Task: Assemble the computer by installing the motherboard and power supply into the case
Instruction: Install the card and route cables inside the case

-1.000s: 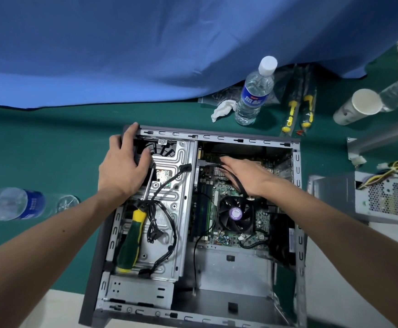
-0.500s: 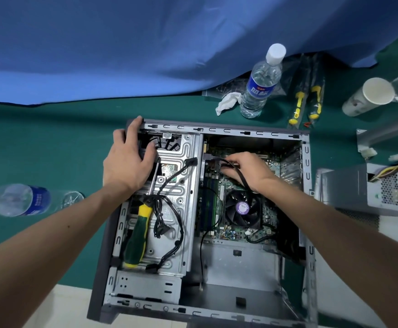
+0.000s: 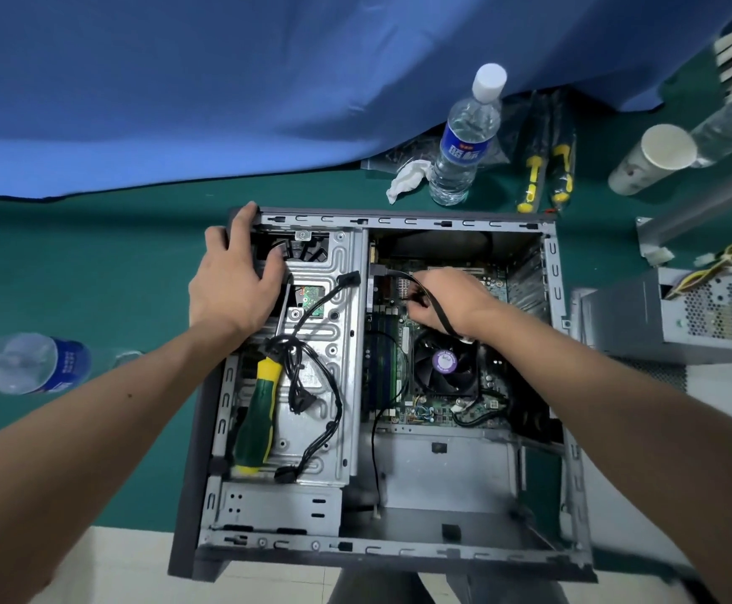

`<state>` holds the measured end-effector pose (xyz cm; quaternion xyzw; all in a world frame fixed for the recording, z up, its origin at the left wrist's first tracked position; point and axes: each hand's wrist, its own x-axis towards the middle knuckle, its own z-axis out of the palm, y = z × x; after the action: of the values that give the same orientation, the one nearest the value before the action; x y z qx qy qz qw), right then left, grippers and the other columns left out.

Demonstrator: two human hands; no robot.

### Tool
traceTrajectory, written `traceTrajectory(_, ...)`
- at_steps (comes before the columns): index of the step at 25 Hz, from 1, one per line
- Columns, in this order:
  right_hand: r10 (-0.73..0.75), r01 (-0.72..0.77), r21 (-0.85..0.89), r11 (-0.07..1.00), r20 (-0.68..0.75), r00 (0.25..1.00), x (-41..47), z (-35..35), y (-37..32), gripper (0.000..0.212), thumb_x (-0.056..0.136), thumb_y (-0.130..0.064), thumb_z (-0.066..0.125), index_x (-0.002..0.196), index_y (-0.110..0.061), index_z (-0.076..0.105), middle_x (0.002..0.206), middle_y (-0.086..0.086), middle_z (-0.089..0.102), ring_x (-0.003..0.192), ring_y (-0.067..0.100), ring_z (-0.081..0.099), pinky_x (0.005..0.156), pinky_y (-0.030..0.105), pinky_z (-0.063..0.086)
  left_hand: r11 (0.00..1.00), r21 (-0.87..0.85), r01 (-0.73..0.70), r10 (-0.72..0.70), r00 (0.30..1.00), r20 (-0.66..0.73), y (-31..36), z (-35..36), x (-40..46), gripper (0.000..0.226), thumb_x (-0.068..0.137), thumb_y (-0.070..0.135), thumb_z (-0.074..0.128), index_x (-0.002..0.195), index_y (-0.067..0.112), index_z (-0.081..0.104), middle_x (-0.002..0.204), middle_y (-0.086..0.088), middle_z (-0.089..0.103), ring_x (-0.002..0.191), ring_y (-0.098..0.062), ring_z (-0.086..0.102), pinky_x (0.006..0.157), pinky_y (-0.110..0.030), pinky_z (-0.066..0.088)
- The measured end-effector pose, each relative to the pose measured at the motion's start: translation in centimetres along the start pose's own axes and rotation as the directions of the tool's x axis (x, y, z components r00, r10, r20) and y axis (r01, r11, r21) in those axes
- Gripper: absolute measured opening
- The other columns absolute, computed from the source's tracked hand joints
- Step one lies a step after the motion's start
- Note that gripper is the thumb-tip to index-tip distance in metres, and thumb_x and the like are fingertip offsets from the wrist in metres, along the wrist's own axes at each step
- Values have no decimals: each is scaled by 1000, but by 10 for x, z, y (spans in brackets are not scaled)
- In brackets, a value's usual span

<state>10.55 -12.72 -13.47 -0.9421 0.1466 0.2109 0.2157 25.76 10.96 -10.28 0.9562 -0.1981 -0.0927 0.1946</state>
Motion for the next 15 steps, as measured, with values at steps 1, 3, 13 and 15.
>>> traceTrajectory(1, -13, 13, -9, 1000, -9, 1000, -1, 1, 0, 26, 93, -39, 56, 96, -14, 60, 89, 6, 68, 83, 33, 64, 73, 38, 52, 1000, -1, -2, 2, 1000, 1, -1, 0, -1, 57, 96, 52, 42, 148, 40, 22, 130, -10, 40, 89, -33, 55, 75, -41, 40)
traceTrajectory(3, -29, 29, -1, 1000, -6, 1000, -4, 3, 2, 32, 97, -46, 54, 108, -17, 61, 98, 9, 68, 90, 33, 64, 77, 39, 52, 1000, -2, -9, 9, 1000, 3, -1, 1, -2, 57, 96, 52, 42, 148, 40, 21, 129, -10, 40, 83, -28, 50, 74, -41, 40)
traceTrajectory(13, -152, 236, -338, 911, 256, 955, 8, -1, 0, 48, 105, -45, 25, 137, -20, 52, 116, 14, 67, 104, 37, 64, 88, 40, 52, 1000, -4, 3, -3, 1000, -17, -2, 2, -2, 57, 94, 54, 40, 146, 42, 22, 123, -4, 40, 74, -22, 46, 71, -40, 40)
traceTrajectory(15, -182, 263, -351, 899, 248, 952, 10, -3, -1, 47, 106, -44, 25, 127, -18, 58, 111, 13, 67, 99, 37, 64, 85, 41, 53, 1000, -6, 6, -6, 1000, -21, -2, 1, -2, 57, 94, 54, 40, 146, 43, 22, 123, -4, 41, 75, -22, 46, 71, -39, 40)
